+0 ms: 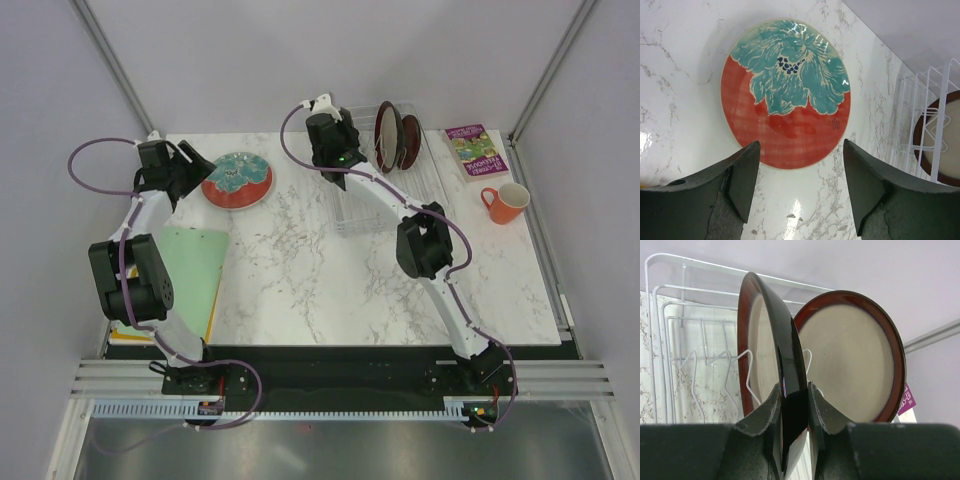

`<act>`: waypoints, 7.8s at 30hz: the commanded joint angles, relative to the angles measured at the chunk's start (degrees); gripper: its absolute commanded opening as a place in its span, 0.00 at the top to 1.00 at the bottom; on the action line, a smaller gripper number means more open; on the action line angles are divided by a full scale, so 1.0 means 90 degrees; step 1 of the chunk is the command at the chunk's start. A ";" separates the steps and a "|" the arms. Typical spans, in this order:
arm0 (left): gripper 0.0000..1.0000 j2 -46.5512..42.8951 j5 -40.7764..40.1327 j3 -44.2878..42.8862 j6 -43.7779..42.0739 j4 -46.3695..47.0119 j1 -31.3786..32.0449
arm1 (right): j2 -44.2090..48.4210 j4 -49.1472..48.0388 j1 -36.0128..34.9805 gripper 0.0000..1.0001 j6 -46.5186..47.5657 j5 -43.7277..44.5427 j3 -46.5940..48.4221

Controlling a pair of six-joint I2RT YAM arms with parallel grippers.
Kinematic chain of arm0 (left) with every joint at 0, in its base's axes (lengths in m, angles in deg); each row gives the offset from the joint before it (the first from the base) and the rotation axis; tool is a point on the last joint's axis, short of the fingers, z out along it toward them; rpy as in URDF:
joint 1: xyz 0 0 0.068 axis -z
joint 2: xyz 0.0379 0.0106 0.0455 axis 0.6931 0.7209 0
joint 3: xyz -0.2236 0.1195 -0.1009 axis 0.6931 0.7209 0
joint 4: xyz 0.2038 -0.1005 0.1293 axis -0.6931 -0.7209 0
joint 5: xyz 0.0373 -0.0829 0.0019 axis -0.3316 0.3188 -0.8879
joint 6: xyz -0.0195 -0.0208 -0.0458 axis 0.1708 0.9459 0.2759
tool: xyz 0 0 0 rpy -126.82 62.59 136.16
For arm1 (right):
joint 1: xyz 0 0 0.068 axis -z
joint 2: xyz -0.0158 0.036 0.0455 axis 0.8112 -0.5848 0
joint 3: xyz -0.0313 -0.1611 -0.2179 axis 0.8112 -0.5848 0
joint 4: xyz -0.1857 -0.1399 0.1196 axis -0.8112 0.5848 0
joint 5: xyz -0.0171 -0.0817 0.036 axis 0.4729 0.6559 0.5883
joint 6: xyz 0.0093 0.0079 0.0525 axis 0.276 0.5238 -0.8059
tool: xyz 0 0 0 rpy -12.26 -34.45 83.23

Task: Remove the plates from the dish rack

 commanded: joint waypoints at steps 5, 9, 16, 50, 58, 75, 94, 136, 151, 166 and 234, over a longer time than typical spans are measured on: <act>0.26 -0.0453 0.0333 0.0134 0.0105 0.0120 0.0146 | 0.1383 -0.0538 0.0146 1.00 0.0063 0.0500 -0.0085; 0.27 -0.0502 0.0440 0.0144 0.0057 0.0120 0.0214 | 0.1696 -0.0274 0.0185 1.00 -0.0249 0.0245 -0.0182; 0.25 -0.0814 0.1025 0.0388 0.0095 0.0422 0.0449 | 0.2418 0.0117 0.0186 1.00 -0.0532 -0.0058 -0.0563; 0.23 -0.2114 0.2149 0.2488 0.1932 0.4436 0.2138 | 0.5651 0.0528 0.0225 1.00 -0.4946 -0.6288 -0.3315; 0.23 -0.2036 0.2003 0.2693 0.1922 0.4485 0.2197 | 0.5886 0.0040 0.0234 1.00 -0.5347 -0.6610 -0.3727; 0.70 -0.1635 0.2363 0.2537 0.2127 0.5285 0.2216 | 0.5935 -0.0419 0.0312 1.00 -0.5796 -0.7147 -0.4313; 0.98 -0.0942 0.3243 0.2449 0.2860 0.6595 0.2216 | 0.5818 -0.1064 0.0498 1.00 -0.6353 -0.7900 -0.4919; 0.98 0.1801 0.2589 -0.0685 0.0457 0.2766 -0.0410 | 0.5076 -0.0020 0.2637 0.05 -0.4908 -0.7929 -0.4802; 0.98 0.2495 0.2286 -0.0950 0.0369 0.2825 -0.0645 | 0.4529 -0.0049 0.2705 0.04 -0.4811 -0.8095 -0.4655; 0.31 0.3091 0.2237 -0.1184 0.0233 0.1684 -0.0655 | 0.3914 0.0947 0.2598 0.04 -0.3737 -0.6348 -0.3553; 0.00 -0.0883 0.0762 0.0407 -0.0344 0.0081 0.0898 | 0.2213 -0.0302 0.1162 1.00 -0.0445 0.0410 -0.1256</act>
